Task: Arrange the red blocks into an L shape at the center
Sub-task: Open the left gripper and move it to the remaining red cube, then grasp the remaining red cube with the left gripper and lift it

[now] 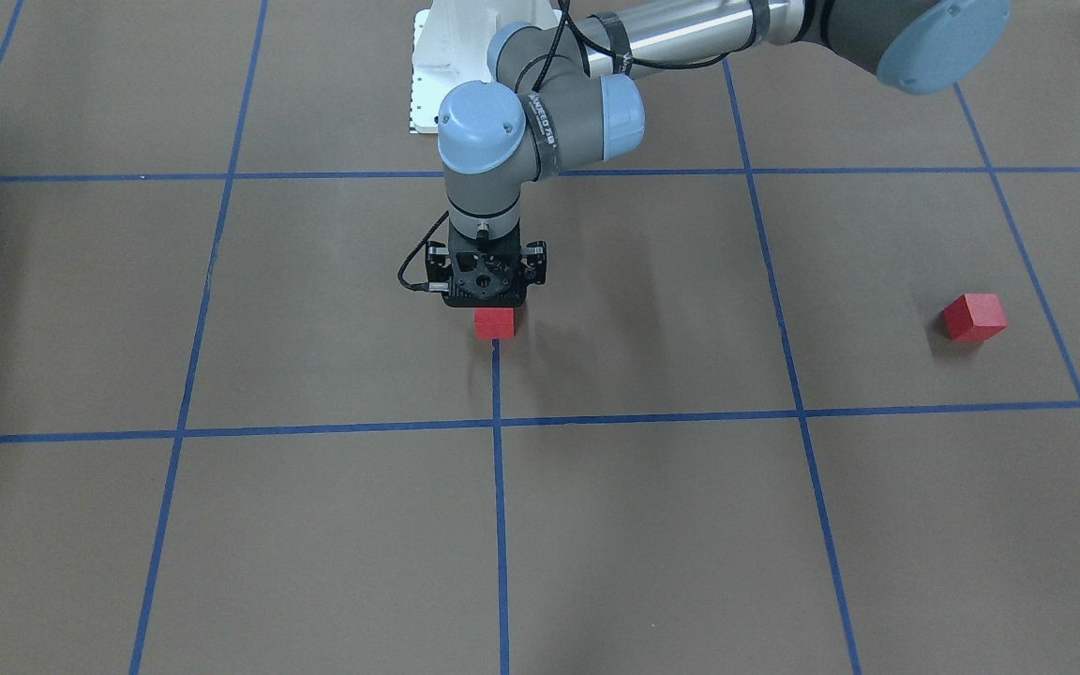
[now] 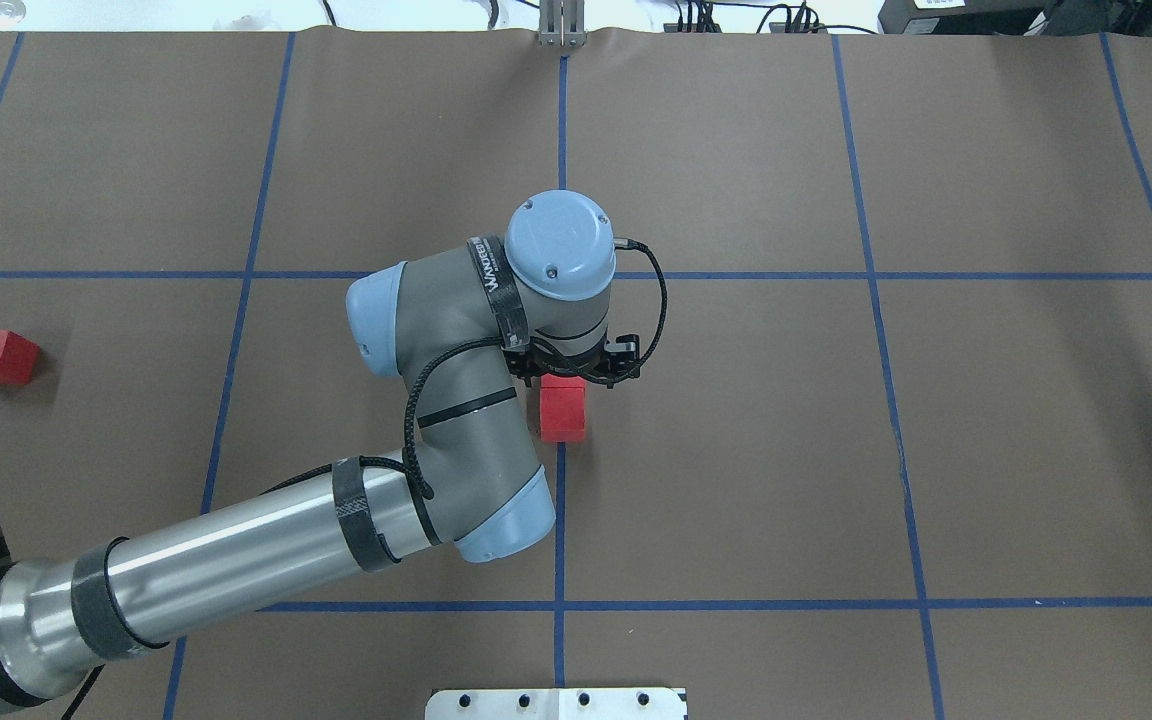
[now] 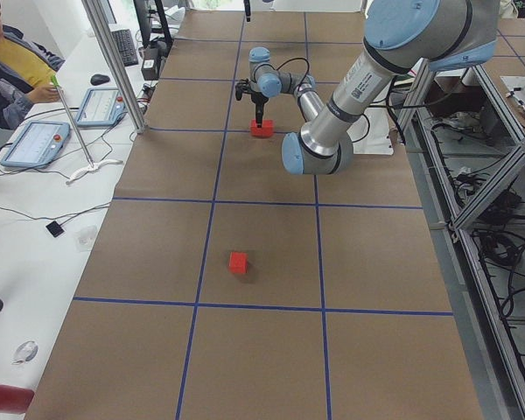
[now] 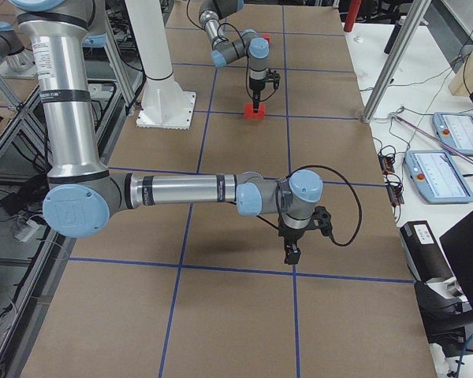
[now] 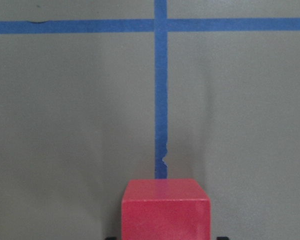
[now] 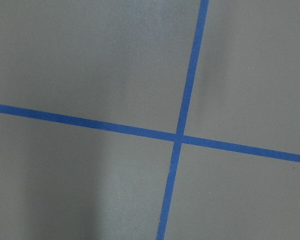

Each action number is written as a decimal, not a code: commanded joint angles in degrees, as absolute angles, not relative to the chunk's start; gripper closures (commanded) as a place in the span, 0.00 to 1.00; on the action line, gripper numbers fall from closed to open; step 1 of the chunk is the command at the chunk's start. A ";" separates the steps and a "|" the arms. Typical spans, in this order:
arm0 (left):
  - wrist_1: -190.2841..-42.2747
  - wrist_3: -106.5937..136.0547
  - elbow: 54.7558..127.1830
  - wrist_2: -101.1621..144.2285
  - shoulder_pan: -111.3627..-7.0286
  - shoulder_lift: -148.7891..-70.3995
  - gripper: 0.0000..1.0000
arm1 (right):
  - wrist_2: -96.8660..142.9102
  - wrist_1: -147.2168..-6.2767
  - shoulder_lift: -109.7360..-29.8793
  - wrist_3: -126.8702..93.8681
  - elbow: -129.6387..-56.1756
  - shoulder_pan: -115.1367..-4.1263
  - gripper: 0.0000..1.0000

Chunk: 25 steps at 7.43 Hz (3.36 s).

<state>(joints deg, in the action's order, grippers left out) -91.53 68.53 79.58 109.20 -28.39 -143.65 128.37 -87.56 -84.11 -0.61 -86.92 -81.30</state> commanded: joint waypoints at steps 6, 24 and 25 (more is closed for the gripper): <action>-91.85 30.83 105.82 118.53 -49.34 -104.45 0.00 | 128.32 -87.54 -85.08 -0.18 -86.92 -81.74 0.00; -127.00 34.54 87.36 125.60 -62.32 -88.15 0.02 | 128.23 -87.54 -85.34 -0.44 -86.57 -81.65 0.00; -127.09 34.63 87.36 125.60 -61.27 -88.15 0.02 | 128.23 -87.54 -85.34 -0.44 -86.57 -81.65 0.00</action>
